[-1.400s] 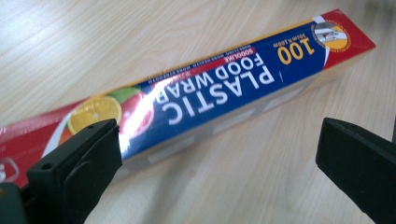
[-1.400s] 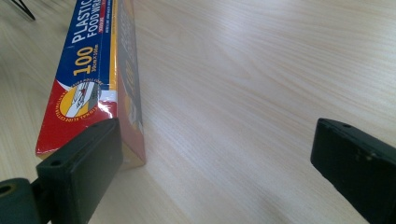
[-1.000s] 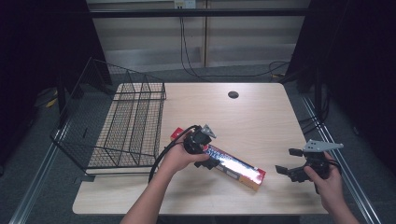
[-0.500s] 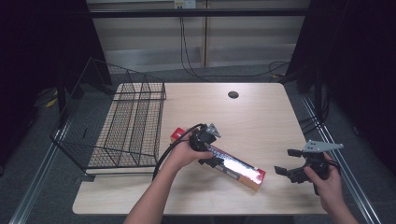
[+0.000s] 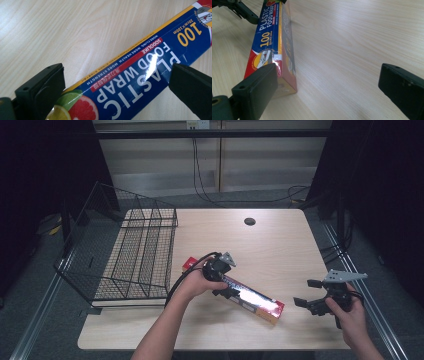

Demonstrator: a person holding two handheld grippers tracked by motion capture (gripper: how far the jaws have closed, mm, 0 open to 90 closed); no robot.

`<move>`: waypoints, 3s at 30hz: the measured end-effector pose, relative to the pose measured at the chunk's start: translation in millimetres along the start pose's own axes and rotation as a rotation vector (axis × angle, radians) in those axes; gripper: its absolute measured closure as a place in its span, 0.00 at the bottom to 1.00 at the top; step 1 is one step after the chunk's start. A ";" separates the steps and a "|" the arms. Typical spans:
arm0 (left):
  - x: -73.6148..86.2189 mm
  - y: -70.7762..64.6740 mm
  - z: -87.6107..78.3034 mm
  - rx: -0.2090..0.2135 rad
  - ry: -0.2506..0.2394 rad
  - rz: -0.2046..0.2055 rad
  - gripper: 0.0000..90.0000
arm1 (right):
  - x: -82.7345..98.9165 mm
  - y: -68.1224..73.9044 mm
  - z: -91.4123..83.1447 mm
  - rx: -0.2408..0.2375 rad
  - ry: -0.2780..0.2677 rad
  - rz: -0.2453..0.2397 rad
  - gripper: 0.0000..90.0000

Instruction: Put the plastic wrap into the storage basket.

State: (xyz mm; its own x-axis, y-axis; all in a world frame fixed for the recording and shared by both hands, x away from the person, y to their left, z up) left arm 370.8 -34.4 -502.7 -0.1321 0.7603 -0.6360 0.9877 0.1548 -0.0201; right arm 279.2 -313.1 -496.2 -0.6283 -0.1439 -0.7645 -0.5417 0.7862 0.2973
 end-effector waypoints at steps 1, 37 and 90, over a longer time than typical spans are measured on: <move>0.4 0.0 0.2 0.001 0.006 0.007 0.00 | -0.1 -0.3 0.3 -0.002 0.001 -0.005 0.03; 2.0 -5.4 1.6 0.008 0.021 0.038 0.00 | -8.7 -1.2 8.8 -0.031 -0.014 0.000 0.03; 16.4 -26.6 -4.7 -0.037 0.267 0.001 0.28 | -6.6 -1.5 4.3 -0.033 -0.033 0.047 0.03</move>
State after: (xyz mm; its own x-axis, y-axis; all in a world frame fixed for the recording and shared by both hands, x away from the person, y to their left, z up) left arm 341.9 -23.0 -509.0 -0.1532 0.8991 -0.4100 0.9848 0.1732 0.0119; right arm 286.5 -310.8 -494.0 -0.6352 -0.0866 -0.7674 -0.5301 0.7716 0.3517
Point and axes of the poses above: each handheld gripper's, and its own axes: z roughly forward along the jaws, x roughly out of its underside, y roughly to its left, the point moved 6 cm from there along z, roughly forward along the jaws, and after that the axes turned 8 degrees about z, right-handed, at the moved point
